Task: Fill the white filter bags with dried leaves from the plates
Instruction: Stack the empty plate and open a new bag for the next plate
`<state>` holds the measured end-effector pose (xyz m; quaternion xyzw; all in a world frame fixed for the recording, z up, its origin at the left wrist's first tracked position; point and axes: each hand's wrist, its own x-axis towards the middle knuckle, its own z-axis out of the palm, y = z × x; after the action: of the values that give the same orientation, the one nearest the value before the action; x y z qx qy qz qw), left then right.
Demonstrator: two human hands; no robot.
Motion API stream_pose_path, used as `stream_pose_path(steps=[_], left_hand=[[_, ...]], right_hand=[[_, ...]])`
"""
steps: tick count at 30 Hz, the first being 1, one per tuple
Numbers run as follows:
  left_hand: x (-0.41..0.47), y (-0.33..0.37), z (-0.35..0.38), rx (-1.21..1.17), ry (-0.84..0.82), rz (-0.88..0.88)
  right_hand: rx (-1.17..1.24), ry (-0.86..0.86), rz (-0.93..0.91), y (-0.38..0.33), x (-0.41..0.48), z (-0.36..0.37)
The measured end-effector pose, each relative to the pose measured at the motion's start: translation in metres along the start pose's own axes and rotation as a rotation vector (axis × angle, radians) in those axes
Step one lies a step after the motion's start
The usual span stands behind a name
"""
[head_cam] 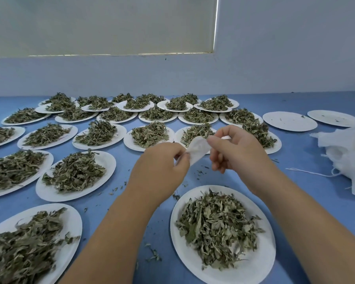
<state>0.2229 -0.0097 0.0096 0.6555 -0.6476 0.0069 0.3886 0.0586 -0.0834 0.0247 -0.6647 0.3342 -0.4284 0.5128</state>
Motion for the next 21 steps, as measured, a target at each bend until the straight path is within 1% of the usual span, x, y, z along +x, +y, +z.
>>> stream_pose_path(steps=[1, 3, 5, 6, 9, 11, 13, 15, 18, 21], left_hand=[[0.0, 0.001, 0.0, -0.027, 0.012, -0.016], [0.0, 0.004, 0.001, -0.049, 0.023, -0.022], [-0.002, 0.006, 0.002, -0.054, 0.029, -0.004], [-0.003, 0.007, 0.003, -0.053, 0.032, 0.013], [-0.003, 0.008, 0.004, -0.052, 0.039, 0.05], [-0.003, 0.009, 0.005, -0.079, 0.025, 0.04], [-0.003, 0.011, 0.005, -0.161, 0.018, -0.013], [-0.002, 0.011, 0.003, -0.233, 0.058, -0.088], [-0.001, 0.008, 0.001, -0.154, 0.154, -0.124], [-0.002, 0.007, 0.0, -0.055, 0.151, -0.139]], right_hand=[[-0.019, -0.04, -0.044, -0.002, -0.003, 0.002], [-0.15, -0.09, -0.124, 0.0, -0.006, 0.006], [-0.307, -0.092, -0.167, 0.003, -0.008, 0.01], [-0.338, -0.083, -0.172, 0.005, -0.008, 0.011], [-0.322, -0.044, -0.163, 0.007, -0.006, 0.012], [-0.332, -0.014, -0.156, 0.007, -0.005, 0.013], [-0.364, 0.007, -0.152, 0.008, -0.004, 0.013], [-0.391, 0.015, -0.148, 0.008, -0.004, 0.012], [-0.403, 0.008, -0.149, 0.009, -0.004, 0.011], [-0.472, -0.011, -0.178, 0.009, -0.006, 0.012]])
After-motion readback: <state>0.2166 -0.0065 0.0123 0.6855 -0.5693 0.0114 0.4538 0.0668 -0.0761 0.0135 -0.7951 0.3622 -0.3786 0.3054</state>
